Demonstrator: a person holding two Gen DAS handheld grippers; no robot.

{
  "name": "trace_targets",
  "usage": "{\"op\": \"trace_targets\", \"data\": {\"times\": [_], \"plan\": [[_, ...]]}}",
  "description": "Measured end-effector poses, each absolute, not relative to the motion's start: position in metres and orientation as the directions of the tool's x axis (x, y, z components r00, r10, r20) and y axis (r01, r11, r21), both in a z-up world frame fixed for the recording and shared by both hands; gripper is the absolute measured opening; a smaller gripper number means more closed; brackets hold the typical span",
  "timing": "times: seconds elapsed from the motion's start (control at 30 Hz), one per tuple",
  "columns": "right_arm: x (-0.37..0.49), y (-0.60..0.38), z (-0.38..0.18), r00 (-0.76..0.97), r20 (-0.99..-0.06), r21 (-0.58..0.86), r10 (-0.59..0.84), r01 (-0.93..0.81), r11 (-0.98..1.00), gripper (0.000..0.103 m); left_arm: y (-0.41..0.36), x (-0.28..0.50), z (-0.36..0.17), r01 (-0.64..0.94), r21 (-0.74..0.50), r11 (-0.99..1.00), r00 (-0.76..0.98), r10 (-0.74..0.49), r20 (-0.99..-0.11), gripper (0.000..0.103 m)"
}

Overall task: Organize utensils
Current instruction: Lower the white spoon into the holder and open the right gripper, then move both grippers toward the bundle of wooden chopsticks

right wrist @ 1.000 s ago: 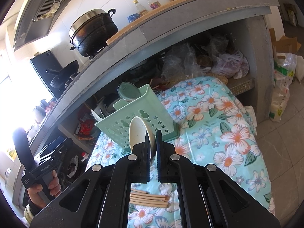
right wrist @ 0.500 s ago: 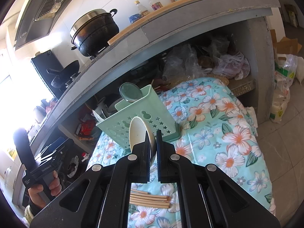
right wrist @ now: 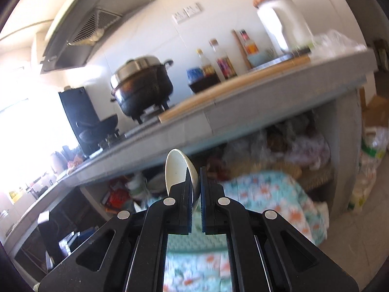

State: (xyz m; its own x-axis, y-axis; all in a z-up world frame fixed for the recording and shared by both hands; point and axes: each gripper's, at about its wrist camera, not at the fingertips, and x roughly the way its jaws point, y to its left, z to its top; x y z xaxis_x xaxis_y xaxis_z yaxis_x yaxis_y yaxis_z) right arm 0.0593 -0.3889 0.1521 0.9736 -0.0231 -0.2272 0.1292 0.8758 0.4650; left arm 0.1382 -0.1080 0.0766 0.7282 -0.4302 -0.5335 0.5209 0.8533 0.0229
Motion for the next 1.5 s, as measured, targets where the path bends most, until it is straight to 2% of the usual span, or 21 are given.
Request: {"op": "trace_targets", "data": {"times": [0.1,0.3,0.47,0.7,0.87,0.93,1.0,1.03,1.3,1.5], "plan": [[0.084,-0.393,0.171,0.985,-0.169,0.417,-0.047,0.115,0.901,0.004,-0.101,0.141,0.076,0.506,0.016,0.863,0.733,-0.42,-0.535,0.098],[0.137,-0.386,0.183,0.98,-0.091,0.235,-0.176,0.193,0.952,0.004,-0.085,0.147,0.073,0.466,0.008,0.885,0.745,-0.388,-0.542,0.098],[0.173,-0.378,0.162,0.962,-0.103,0.086,-0.252,0.262,0.961,0.004,-0.071,0.153,0.071,0.44,-0.004,0.898,0.752,-0.37,-0.545,0.098],[0.173,-0.358,0.119,0.959,-0.127,-0.017,-0.251,0.251,0.968,0.004,-0.064,0.158,0.065,0.427,-0.02,0.904,0.747,-0.365,-0.556,0.098],[0.165,-0.365,0.103,0.966,-0.194,0.079,-0.168,0.186,0.979,0.009,-0.062,0.158,0.064,0.428,-0.034,0.903,0.744,-0.373,-0.554,0.098],[0.156,-0.372,0.1,0.967,-0.214,0.142,-0.142,0.175,0.974,0.029,-0.061,0.158,0.064,0.429,-0.037,0.903,0.744,-0.376,-0.552,0.098],[0.145,-0.375,0.097,0.97,-0.214,0.198,-0.118,0.162,0.967,0.04,-0.061,0.157,0.064,0.431,-0.039,0.901,0.743,-0.379,-0.551,0.098],[0.138,-0.378,0.097,0.971,-0.213,0.229,-0.11,0.159,0.961,0.043,-0.061,0.157,0.064,0.432,-0.041,0.901,0.743,-0.381,-0.55,0.098],[0.079,-0.382,0.095,0.968,-0.231,0.348,-0.104,0.181,0.92,0.05,-0.065,0.148,0.064,0.45,-0.055,0.891,0.733,-0.404,-0.547,0.098],[0.032,-0.369,0.07,0.931,-0.354,0.445,-0.086,0.249,0.86,0.055,-0.072,0.14,0.057,0.469,-0.064,0.881,0.713,-0.421,-0.562,0.098]]}}
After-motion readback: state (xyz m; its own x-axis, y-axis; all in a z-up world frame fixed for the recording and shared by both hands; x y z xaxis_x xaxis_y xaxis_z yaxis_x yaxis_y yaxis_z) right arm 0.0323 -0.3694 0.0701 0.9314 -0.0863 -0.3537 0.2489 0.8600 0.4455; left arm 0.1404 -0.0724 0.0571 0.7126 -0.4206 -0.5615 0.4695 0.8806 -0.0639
